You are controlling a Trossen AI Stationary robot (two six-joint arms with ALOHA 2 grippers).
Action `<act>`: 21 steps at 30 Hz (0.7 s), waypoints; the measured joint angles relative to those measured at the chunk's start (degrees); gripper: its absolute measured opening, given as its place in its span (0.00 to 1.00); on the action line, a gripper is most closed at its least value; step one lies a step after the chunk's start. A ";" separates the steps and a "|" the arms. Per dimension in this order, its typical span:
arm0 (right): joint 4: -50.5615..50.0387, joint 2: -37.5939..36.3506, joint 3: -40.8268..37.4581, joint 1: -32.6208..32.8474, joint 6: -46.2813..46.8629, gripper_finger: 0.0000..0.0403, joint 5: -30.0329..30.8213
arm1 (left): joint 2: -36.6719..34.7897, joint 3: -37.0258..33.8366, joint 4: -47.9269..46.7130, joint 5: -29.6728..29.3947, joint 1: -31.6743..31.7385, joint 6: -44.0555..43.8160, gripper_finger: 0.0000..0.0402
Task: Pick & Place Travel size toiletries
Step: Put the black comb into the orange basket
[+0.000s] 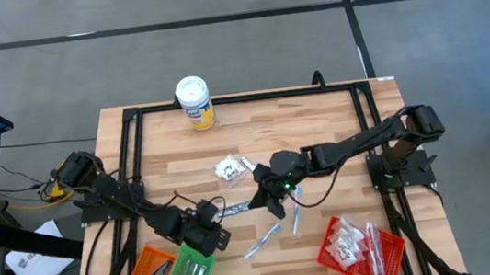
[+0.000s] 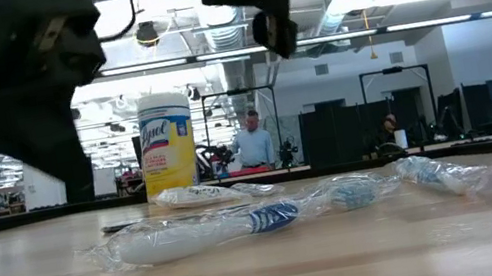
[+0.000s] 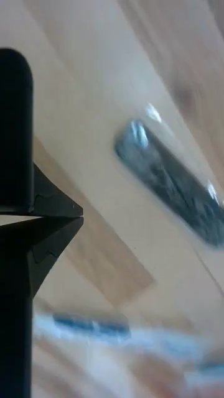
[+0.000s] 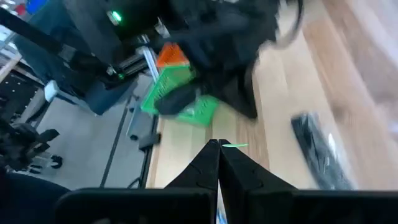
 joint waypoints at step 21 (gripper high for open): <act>58.63 -0.98 -26.45 -12.85 24.60 0.00 -12.01 | -14.82 -12.47 8.87 -9.52 0.42 -6.63 0.00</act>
